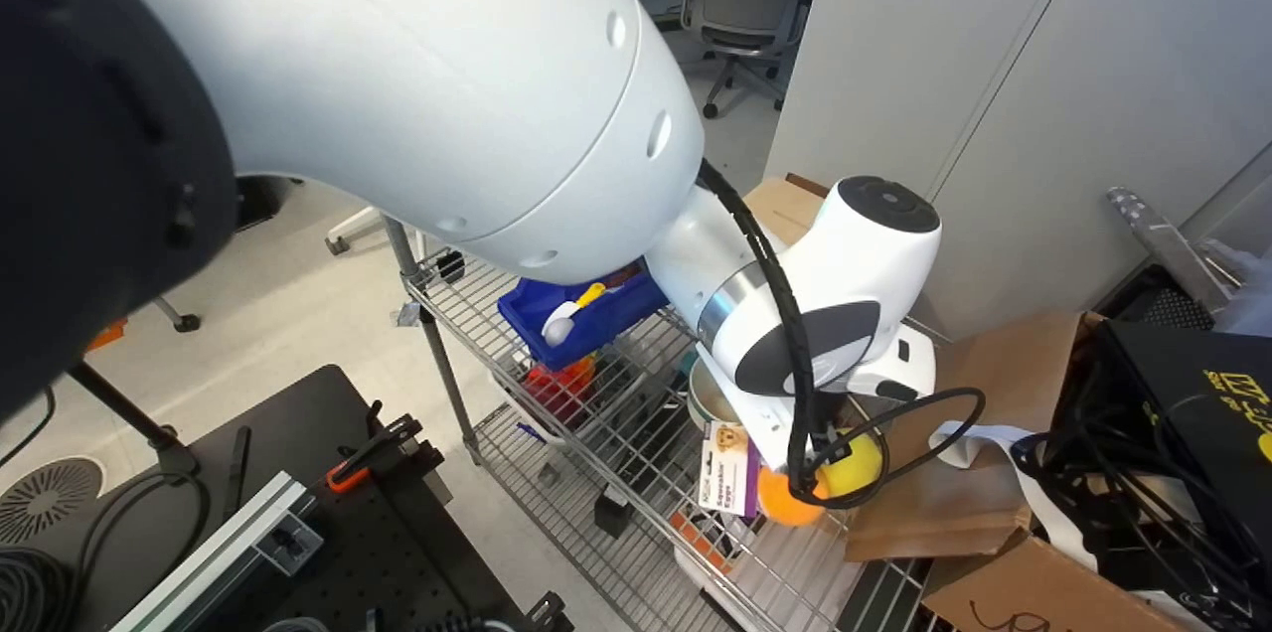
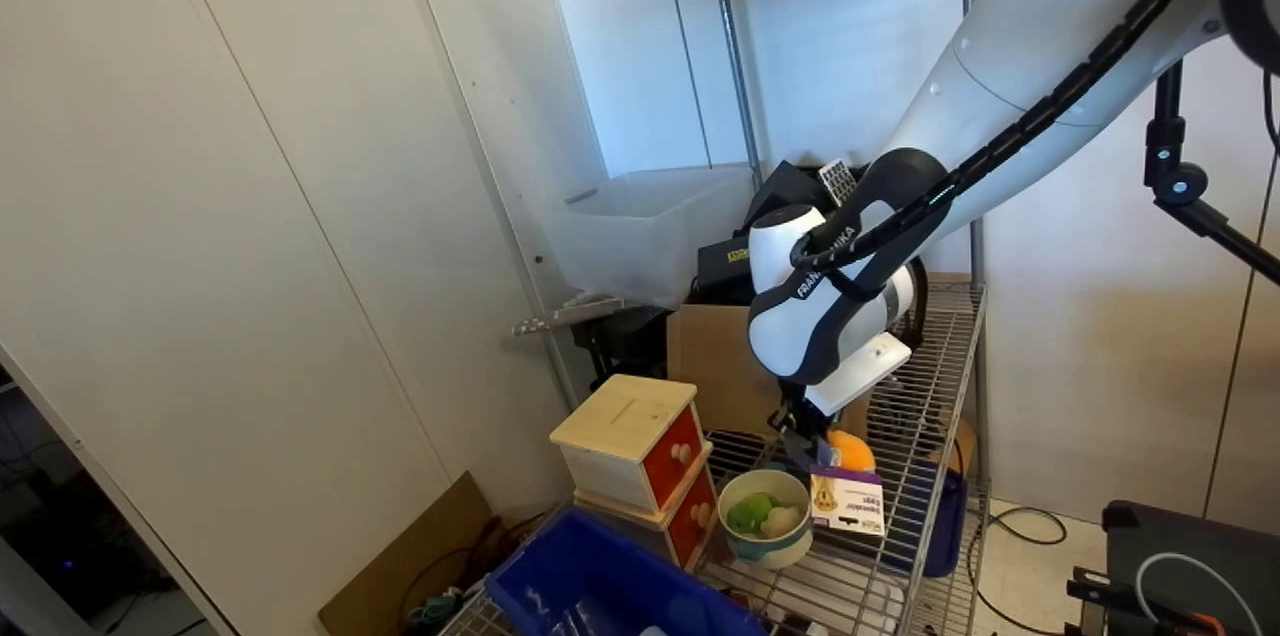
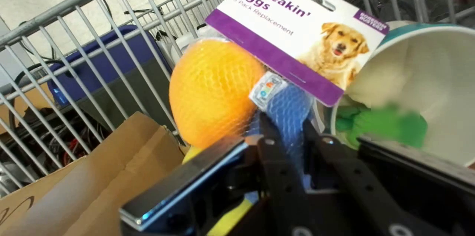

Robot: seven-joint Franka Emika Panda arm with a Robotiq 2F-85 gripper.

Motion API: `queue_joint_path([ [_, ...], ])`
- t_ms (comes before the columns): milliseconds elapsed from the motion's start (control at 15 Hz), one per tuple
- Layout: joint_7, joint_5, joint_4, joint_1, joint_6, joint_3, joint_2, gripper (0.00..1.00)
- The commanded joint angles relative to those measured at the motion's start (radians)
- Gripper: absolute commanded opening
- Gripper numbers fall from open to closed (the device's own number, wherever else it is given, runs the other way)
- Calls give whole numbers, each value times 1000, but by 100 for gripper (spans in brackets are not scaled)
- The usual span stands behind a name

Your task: Put the orange plush toy inside the blue crate

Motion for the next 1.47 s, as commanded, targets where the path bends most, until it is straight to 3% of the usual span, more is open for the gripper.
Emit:
queue_joint_path([
  [0,16,-14,-37,21,-26,4,-85,4],
  [867,-20,43,-254,43,-45,88,-419,4],
  [1400,-58,49,-391,74,-52,132,-545,4],
])
